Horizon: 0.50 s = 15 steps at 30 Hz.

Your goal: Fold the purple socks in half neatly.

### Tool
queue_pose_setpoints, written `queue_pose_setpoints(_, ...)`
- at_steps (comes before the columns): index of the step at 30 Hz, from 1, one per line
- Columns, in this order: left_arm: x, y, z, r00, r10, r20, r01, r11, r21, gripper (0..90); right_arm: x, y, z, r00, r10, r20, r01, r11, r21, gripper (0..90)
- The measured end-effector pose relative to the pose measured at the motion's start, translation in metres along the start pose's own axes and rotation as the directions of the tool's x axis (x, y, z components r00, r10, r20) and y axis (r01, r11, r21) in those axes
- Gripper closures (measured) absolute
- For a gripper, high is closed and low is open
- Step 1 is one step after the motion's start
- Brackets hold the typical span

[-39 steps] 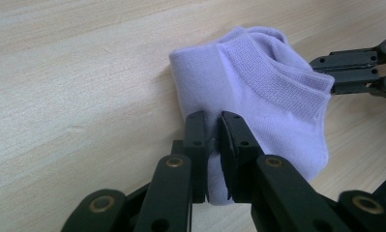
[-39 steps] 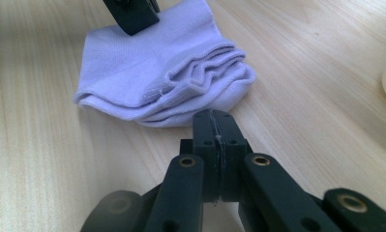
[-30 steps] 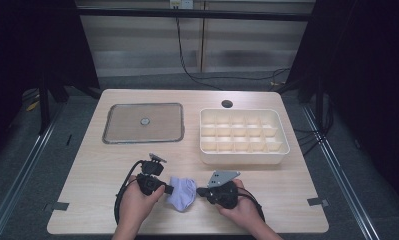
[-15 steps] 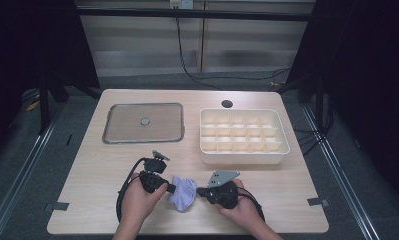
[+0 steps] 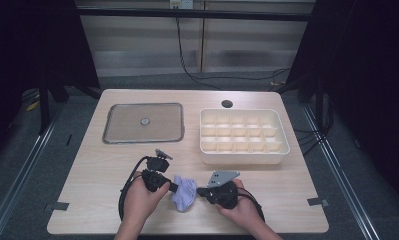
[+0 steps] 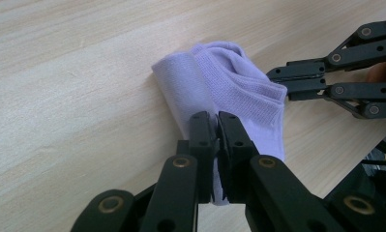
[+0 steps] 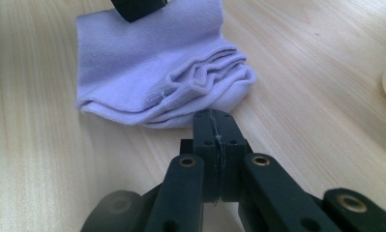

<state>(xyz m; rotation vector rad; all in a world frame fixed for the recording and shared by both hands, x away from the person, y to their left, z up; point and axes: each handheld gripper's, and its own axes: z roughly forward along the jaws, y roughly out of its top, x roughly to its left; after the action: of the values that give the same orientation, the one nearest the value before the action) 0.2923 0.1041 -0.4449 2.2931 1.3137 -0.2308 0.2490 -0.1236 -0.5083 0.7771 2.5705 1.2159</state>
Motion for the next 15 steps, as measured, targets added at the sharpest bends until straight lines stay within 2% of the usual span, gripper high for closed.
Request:
queue_pose_setpoints(6,-0.0031,0.0022,-0.0001,0.9998,0.018,0.003,-0.018,0.9998,0.003,85.7,0.0011,0.0003,0.0003,1.0000,0.001,0.001,-0.001,1.000,0.000,89.5)
queue_pose_setpoints(10,-0.0055,0.0033,-0.0001,0.9999,0.016,0.003,-0.016,0.9999,0.002,85.8,0.0010,0.0003,0.0005,1.0000,-0.003,0.001,0.003,1.000,0.000,89.4)
queue_pose_setpoints(11,-0.0051,0.0038,-0.0006,0.9996,0.029,0.006,-0.029,0.9995,0.010,85.8,0.0011,0.0004,0.0005,1.0000,-0.003,0.001,0.003,1.000,-0.001,89.4)
queue_pose_setpoints(12,-0.0060,0.0039,-0.0002,0.9998,0.020,0.008,-0.020,0.9998,0.001,85.8,0.0011,0.0004,0.0005,1.0000,-0.003,0.000,0.003,1.000,-0.001,89.4)
queue_pose_setpoints(15,-0.0072,0.0049,-0.0003,0.9993,0.037,0.009,-0.037,0.9993,0.001,85.8,0.0015,0.0004,0.0004,1.0000,-0.002,-0.004,0.002,1.000,0.000,89.4)
